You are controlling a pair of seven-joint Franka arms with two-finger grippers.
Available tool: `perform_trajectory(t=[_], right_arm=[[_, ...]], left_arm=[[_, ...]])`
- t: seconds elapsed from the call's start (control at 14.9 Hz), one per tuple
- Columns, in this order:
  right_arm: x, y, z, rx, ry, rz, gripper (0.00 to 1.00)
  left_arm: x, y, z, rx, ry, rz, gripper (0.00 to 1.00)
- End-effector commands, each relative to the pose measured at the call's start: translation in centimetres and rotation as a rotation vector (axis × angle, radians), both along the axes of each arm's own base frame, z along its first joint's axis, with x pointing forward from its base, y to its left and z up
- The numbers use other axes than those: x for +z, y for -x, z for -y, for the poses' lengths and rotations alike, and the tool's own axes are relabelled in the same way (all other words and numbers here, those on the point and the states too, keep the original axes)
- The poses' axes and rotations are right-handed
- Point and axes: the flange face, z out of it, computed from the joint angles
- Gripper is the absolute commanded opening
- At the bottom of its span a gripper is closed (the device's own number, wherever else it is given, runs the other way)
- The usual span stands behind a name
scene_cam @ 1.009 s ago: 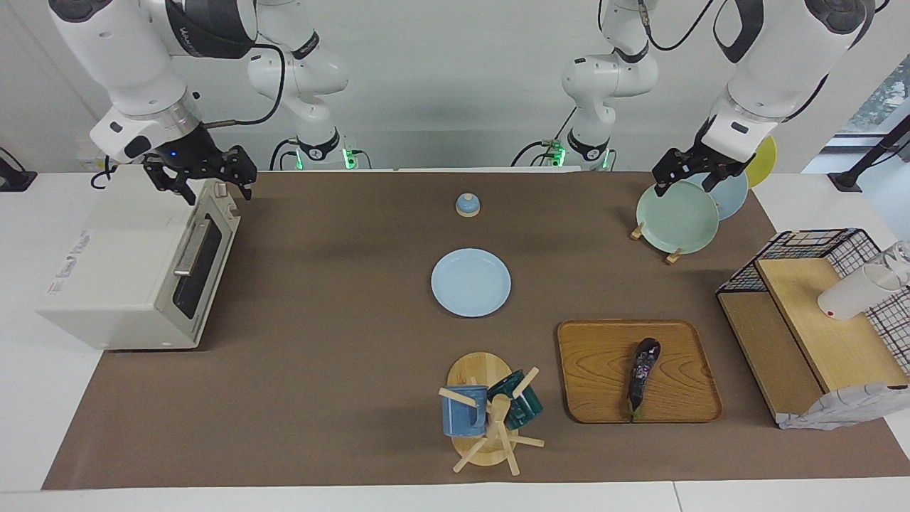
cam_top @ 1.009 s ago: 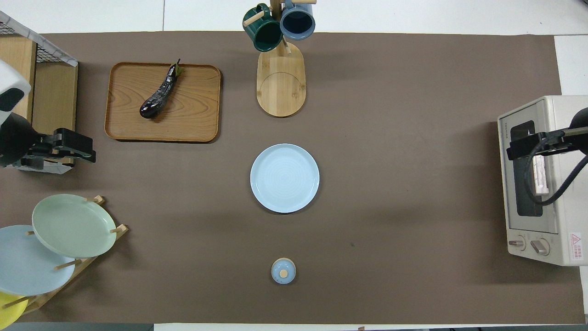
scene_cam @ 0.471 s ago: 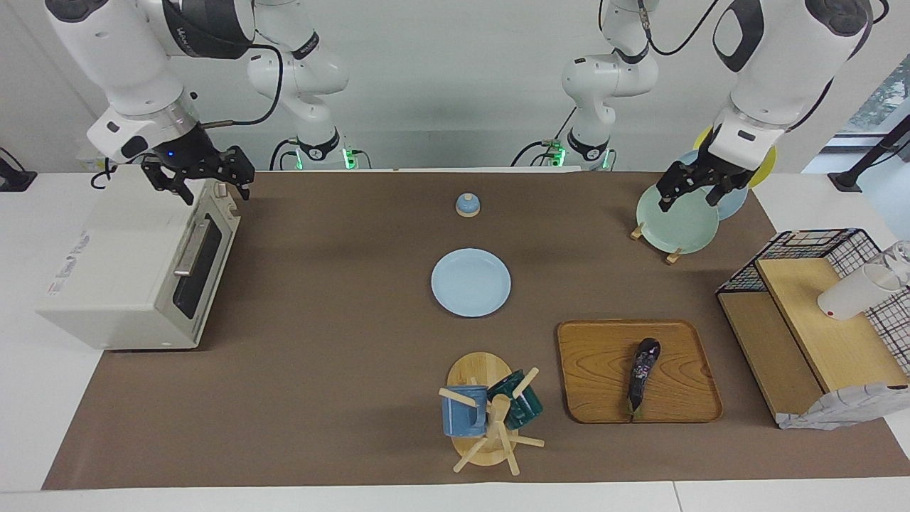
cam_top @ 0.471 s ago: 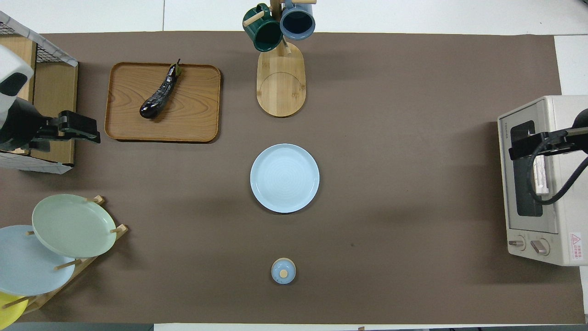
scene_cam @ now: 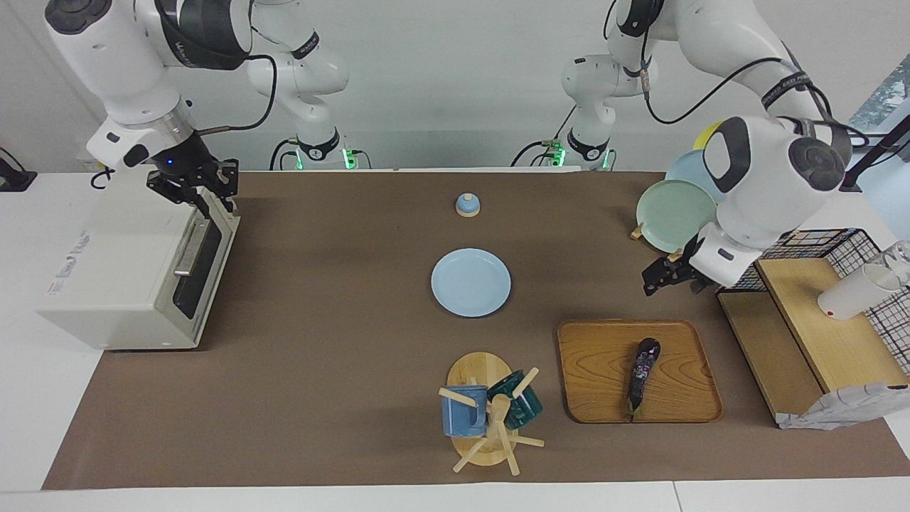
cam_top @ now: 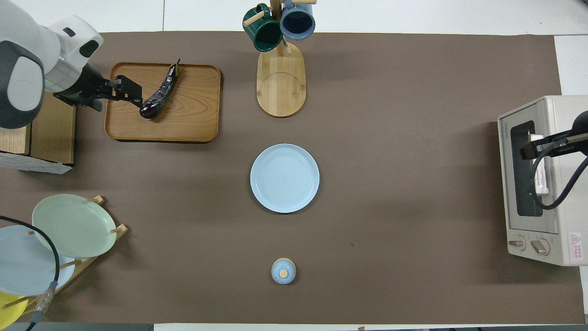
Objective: Put eggplant into oven
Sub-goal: 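Reach the left gripper down to the eggplant on the wooden tray and grasp it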
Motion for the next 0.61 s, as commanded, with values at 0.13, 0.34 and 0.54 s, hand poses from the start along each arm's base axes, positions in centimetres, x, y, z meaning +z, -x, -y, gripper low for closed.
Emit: perform_trajectory(t=[0.13, 0.34, 0.54], right_arm=[[-3.2, 2.5, 1.6, -0.096, 0.041, 0.023, 0.00], [-4.2, 2.8, 2.6, -0.122, 0.075, 0.028, 0.00], [-5.9, 2.9, 3.5, -0.179, 0.094, 0.006, 0.00]], left_arm=[[-6.3, -3.9, 1.8, -0.178, -0.015, 0.029, 1.00], [-9.2, -4.8, 2.4, -0.269, -0.038, 0.041, 1.00], [-9.8, -5.2, 2.4, -0.326, -0.059, 0.068, 1.00]])
